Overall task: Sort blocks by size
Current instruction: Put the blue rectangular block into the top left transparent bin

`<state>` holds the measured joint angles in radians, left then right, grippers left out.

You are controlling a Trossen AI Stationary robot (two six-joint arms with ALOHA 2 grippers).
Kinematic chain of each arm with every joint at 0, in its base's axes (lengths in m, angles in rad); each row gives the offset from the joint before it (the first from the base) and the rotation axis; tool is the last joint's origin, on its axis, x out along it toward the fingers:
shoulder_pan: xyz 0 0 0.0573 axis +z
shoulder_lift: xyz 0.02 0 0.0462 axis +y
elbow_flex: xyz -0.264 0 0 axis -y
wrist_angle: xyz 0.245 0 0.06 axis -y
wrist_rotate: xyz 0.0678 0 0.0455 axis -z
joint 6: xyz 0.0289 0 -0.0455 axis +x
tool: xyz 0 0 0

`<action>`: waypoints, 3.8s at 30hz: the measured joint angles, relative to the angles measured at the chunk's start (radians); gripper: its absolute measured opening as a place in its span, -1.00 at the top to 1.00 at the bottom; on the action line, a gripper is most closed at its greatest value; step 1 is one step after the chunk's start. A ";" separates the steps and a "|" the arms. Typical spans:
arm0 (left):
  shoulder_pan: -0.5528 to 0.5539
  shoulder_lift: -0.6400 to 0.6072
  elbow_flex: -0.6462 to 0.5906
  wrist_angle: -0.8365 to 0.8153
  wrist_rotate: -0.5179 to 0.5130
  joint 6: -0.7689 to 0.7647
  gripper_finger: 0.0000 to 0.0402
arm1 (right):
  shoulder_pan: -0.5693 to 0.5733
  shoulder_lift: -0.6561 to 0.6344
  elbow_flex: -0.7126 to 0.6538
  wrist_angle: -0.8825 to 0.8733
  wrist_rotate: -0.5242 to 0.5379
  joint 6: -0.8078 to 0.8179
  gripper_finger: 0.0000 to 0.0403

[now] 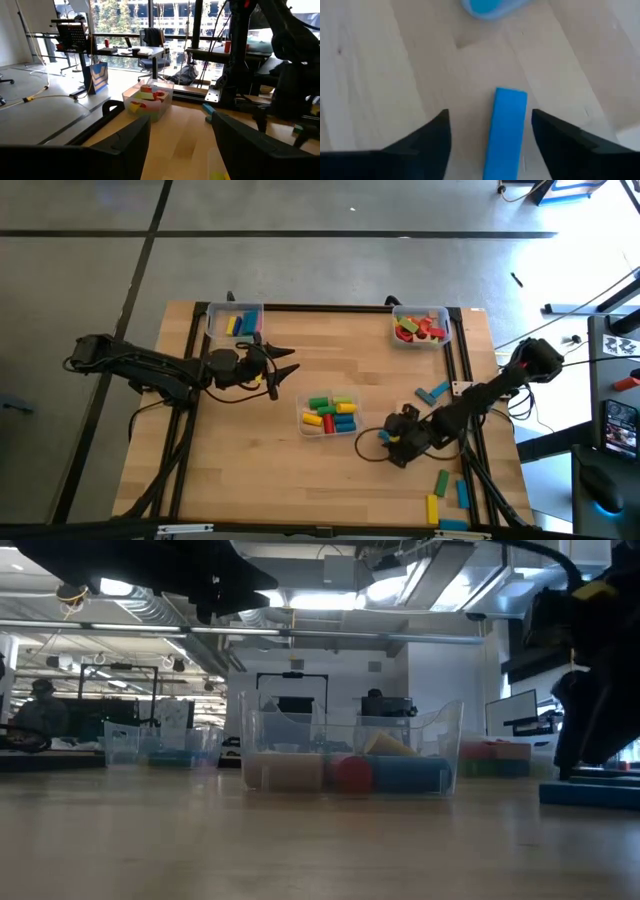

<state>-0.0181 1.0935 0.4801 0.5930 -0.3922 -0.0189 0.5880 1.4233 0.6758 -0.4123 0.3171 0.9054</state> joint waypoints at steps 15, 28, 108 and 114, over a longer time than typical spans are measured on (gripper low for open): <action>0.000 0.000 0.000 0.026 0.000 -0.005 -0.05 | 0.015 0.151 0.005 -0.021 0.031 0.044 -0.42; 0.000 0.000 0.000 0.026 -0.001 -0.007 -0.05 | 0.015 0.154 0.003 -0.027 0.021 0.036 0.51; 0.014 0.000 0.000 0.026 -0.001 -0.010 -0.05 | 0.190 0.031 -0.302 0.351 0.271 0.077 0.19; 0.014 0.000 0.000 0.026 -0.001 -0.010 -0.05 | 0.190 0.032 -0.303 0.353 0.297 0.079 0.48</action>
<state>-0.0036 1.0939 0.4801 0.6186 -0.3931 -0.0292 0.7785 1.4555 0.3728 -0.0594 0.6137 0.9844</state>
